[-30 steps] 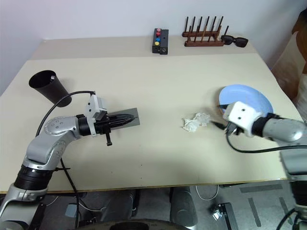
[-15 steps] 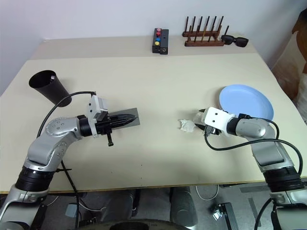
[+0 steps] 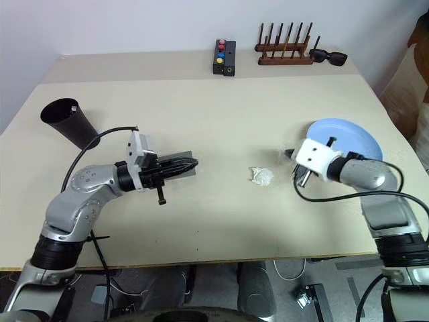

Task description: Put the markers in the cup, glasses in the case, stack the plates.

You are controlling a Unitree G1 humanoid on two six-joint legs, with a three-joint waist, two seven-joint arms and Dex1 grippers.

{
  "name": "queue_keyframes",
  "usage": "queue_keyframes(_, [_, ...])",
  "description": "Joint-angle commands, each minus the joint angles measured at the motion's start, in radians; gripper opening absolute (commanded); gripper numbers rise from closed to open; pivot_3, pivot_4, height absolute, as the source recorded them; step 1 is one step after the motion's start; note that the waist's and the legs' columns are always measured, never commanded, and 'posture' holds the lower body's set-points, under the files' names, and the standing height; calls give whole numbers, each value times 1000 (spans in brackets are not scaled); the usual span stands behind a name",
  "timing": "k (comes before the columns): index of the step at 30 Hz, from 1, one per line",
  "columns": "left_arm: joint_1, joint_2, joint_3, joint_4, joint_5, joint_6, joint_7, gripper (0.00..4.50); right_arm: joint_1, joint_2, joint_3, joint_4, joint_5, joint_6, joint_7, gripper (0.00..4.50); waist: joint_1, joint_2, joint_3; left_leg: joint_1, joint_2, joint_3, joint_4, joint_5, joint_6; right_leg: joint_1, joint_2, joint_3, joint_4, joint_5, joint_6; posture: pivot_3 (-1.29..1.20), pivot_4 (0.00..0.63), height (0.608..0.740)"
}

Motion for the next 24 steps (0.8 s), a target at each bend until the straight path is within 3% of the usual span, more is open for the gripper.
queue_keyframes(1, [-7,-8,-16,-44,-23,16,3,0,-22,-38,-89,2,-9,16,-60,69,0,0,0,0,0,0,0,0,0,0,0,0,0,0,0,0,150,734])
queue_keyframes(5, [-17,-16,-26,-37,-18,18,6,0,-30,-51,-100,93,-52,-1,-126,69,-1,0,0,0,0,0,0,0,0,0,0,0,0,0,0,0,150,734])
queue_keyframes(8, [-20,-17,-26,-32,-11,15,6,0,-21,-32,-91,83,-9,17,-92,69,-3,0,0,0,0,0,0,0,0,0,0,0,0,0,0,0,150,734])
queue_keyframes(11, [-13,-10,-18,-34,-8,14,7,0,12,-5,-61,2,71,70,-7,901,-4,0,0,0,0,0,0,0,0,0,0,0,0,0,0,0,150,734])
queue_keyframes(16, [-6,-5,-11,-35,-5,13,13,0,63,18,4,-82,91,78,55,3287,-1,0,0,0,0,0,0,0,0,0,0,0,0,0,0,0,150,734])
queue_keyframes(24, [5,4,-6,-40,-6,8,25,0,27,67,101,-32,31,48,34,3287,-1,0,0,0,0,0,0,0,0,0,0,0,0,0,0,0,150,734])
